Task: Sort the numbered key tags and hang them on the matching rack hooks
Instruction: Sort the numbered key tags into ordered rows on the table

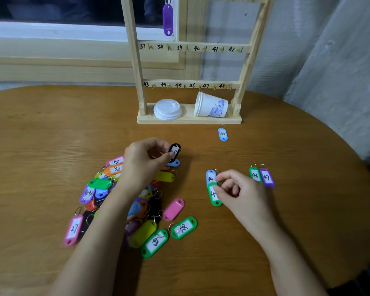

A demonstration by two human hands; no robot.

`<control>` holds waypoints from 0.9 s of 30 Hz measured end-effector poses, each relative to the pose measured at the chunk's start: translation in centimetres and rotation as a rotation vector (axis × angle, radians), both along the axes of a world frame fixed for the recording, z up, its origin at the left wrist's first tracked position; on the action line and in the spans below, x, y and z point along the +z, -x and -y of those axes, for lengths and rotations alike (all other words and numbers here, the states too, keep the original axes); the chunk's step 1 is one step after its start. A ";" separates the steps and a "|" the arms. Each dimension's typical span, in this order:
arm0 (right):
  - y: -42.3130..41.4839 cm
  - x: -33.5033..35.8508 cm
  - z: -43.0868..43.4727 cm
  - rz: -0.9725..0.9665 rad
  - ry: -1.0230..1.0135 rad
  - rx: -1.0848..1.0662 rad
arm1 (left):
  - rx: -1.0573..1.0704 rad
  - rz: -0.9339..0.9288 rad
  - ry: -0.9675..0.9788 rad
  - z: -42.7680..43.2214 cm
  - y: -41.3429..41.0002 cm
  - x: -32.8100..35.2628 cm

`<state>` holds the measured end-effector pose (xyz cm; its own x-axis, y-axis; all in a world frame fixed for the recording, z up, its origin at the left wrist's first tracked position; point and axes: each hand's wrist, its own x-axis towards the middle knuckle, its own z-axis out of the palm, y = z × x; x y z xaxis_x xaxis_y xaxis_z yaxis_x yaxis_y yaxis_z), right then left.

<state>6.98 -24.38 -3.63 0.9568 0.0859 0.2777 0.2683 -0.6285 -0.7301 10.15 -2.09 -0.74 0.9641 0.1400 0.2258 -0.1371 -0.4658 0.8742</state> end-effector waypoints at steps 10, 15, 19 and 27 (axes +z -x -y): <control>0.3 0.0 0.7 0.111 0.220 0.040 | -0.022 0.000 -0.013 0.0 0.1 0.1; -0.3 0.0 0.1 0.108 0.389 0.075 | -0.023 0.007 -0.008 0.1 0.2 0.3; -2.5 0.8 -0.3 0.079 0.442 0.089 | -0.036 0.005 -0.007 0.1 0.4 0.5; -4.9 0.8 -0.6 0.125 0.371 0.095 | -0.017 -0.012 0.020 0.1 0.2 0.4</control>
<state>11.90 -23.76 -2.88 0.9005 0.2890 0.3250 0.4106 -0.8112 -0.4163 9.99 -2.15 -0.31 0.9691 0.1275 0.2114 -0.1344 -0.4461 0.8849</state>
